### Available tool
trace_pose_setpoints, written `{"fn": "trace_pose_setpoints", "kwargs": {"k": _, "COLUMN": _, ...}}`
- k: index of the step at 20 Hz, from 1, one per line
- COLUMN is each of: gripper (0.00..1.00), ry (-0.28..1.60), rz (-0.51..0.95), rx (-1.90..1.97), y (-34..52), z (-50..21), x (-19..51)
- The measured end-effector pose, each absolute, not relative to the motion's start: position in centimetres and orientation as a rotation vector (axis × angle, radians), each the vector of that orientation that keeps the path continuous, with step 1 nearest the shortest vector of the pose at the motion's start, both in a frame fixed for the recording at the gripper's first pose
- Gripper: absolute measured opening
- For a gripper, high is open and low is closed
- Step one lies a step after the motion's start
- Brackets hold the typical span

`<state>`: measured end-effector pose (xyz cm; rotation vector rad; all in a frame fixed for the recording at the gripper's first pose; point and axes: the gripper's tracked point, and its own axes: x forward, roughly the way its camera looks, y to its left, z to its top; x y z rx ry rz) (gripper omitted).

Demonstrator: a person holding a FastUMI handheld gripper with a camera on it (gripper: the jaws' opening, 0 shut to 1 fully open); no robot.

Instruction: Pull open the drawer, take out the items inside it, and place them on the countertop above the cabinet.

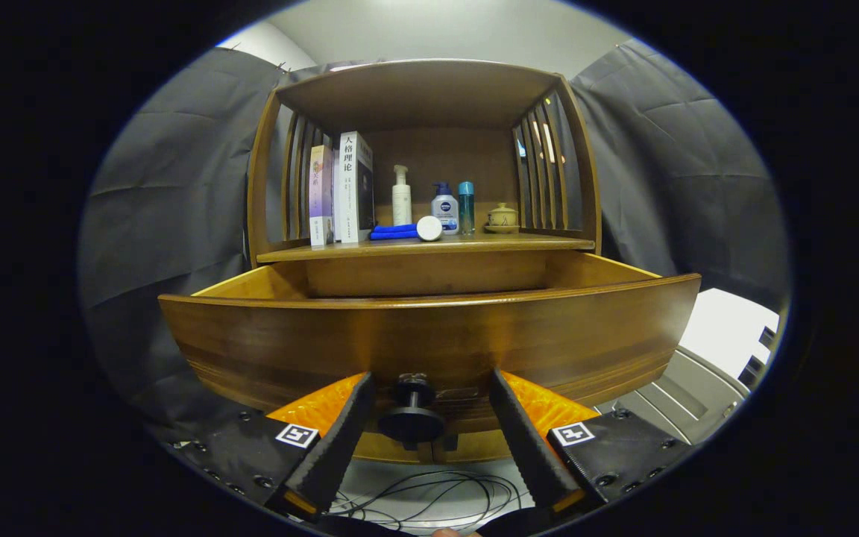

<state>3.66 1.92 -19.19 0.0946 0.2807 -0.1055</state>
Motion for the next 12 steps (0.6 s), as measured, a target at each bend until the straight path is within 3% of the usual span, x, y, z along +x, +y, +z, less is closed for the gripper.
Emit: {"fn": "trace_pose_setpoints", "kwargs": {"k": 12, "gripper": 0.97, "ry": 0.302, "rz": -0.132, "rx": 0.111, "y": 3.2, "z": -18.7, "x": 9.9}}
